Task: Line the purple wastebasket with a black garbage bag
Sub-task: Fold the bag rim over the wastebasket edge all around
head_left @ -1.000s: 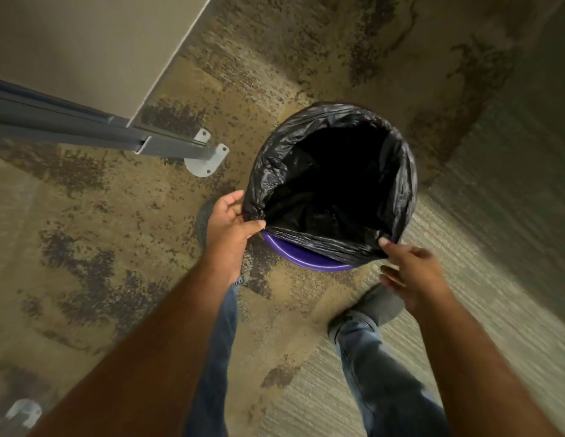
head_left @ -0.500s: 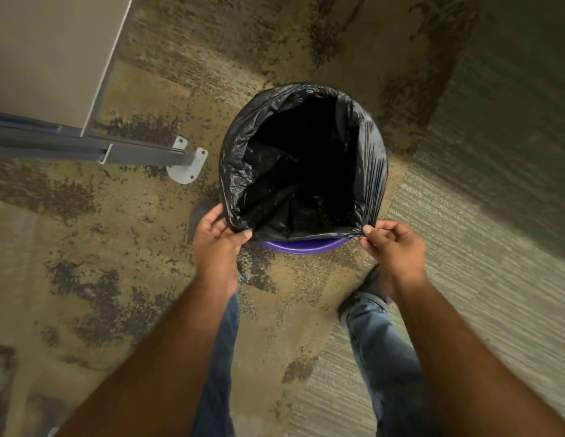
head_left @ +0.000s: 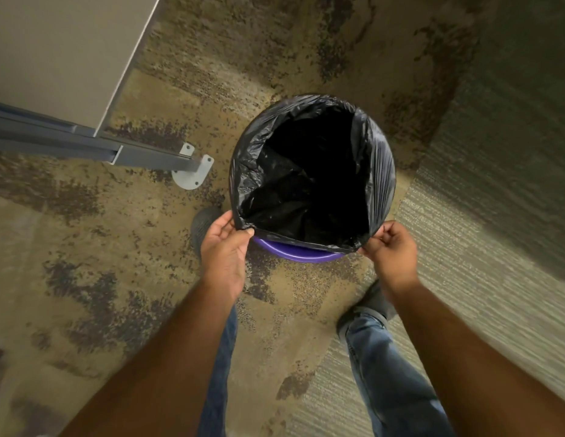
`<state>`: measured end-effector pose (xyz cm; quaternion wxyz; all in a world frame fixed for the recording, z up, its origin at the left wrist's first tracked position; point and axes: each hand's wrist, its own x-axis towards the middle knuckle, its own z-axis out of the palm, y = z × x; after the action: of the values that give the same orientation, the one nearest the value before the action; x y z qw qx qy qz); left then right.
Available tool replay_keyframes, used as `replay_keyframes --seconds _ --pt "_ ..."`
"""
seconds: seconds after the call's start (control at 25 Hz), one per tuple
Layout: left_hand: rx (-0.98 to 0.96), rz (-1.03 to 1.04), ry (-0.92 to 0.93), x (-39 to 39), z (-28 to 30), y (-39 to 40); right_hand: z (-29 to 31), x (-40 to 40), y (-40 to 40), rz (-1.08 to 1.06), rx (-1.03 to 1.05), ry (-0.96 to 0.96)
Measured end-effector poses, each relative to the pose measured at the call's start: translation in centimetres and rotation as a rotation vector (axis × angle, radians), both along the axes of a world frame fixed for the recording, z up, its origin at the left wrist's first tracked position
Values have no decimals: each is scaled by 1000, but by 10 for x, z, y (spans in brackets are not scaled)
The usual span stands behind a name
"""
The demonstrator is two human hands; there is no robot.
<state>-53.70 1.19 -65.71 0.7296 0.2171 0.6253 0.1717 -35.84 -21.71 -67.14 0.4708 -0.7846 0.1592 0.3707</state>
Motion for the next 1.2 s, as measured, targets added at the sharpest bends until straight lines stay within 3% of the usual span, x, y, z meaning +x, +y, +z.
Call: replay_keyframes --seconds 0.2,0.28,0.4,0.48,0.64,0.88,1.0,1.08,1.2 --pt "82 -228 171 -8 10 -4 -9 -24 14 -85 -214 -192" --pt "111 -288 195 -10 16 -11 -7 -32 8 -121 -274 -140" --pt "142 -295 191 -4 17 -18 9 -42 0 -426 -71 83" --pt "152 -262 201 2 18 -25 24 -49 1 -571 83 124" --pt "76 -157 232 11 23 -51 42 -62 24 -502 105 141" --pt "-38 3 227 33 24 -82 35 -44 54 -330 -368 -211" --pt "-88 17 311 42 25 -96 32 -32 53 -223 -490 -246" --pt "-126 -6 342 43 24 -102 29 -25 47 -225 -486 -215" --pt "-140 -85 332 42 23 -106 27 -22 33 -370 -288 -142"
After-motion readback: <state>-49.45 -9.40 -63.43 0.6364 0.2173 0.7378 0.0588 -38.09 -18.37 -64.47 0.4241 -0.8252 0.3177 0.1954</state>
